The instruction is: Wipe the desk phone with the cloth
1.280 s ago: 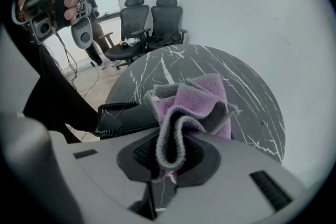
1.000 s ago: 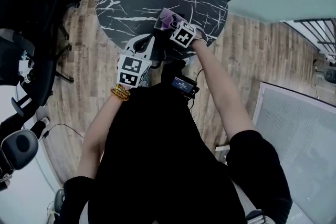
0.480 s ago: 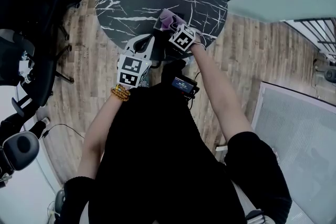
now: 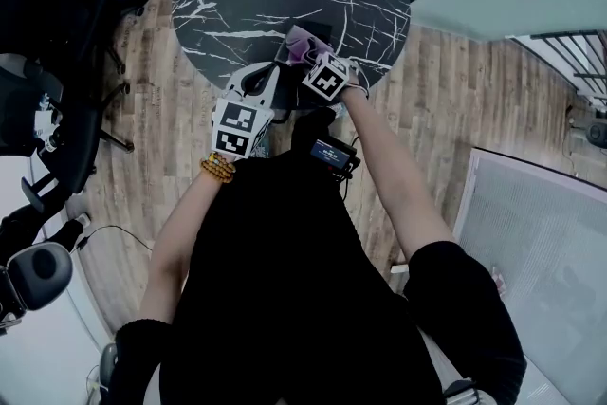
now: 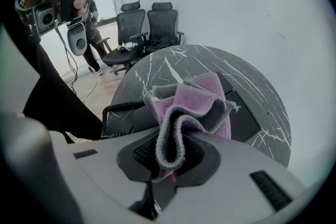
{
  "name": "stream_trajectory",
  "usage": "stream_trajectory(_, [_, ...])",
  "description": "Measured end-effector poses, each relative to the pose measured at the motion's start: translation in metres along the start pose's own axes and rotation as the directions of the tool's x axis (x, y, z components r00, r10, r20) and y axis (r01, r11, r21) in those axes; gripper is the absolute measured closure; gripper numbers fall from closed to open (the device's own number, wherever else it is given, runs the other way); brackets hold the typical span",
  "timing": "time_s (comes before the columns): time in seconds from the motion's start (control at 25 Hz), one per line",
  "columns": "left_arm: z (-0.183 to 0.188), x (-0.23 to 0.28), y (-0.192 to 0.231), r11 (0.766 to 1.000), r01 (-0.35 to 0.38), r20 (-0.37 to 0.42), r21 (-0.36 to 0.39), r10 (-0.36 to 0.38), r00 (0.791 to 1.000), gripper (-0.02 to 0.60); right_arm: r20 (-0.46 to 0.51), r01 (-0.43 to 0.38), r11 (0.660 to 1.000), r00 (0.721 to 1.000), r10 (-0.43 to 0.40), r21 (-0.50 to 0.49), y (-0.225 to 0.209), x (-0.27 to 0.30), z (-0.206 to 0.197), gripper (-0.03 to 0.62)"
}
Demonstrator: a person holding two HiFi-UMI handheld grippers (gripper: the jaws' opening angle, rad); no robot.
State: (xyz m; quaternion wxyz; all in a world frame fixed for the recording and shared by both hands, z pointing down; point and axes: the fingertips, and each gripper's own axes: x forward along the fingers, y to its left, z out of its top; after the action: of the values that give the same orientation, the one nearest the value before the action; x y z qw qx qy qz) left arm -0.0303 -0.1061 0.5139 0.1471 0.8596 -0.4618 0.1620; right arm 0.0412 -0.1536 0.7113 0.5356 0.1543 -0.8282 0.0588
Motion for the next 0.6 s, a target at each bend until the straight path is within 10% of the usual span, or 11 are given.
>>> stream_trajectory(0.6, [-0.001, 0.003, -0.007, 1.0, 0.012, -0.011, 0.007, -0.012, 1.0, 0.569, 0.001, -0.037, 0.999, 0.999, 0.037, 0.019, 0.021, 0.005, -0.005, 0.539])
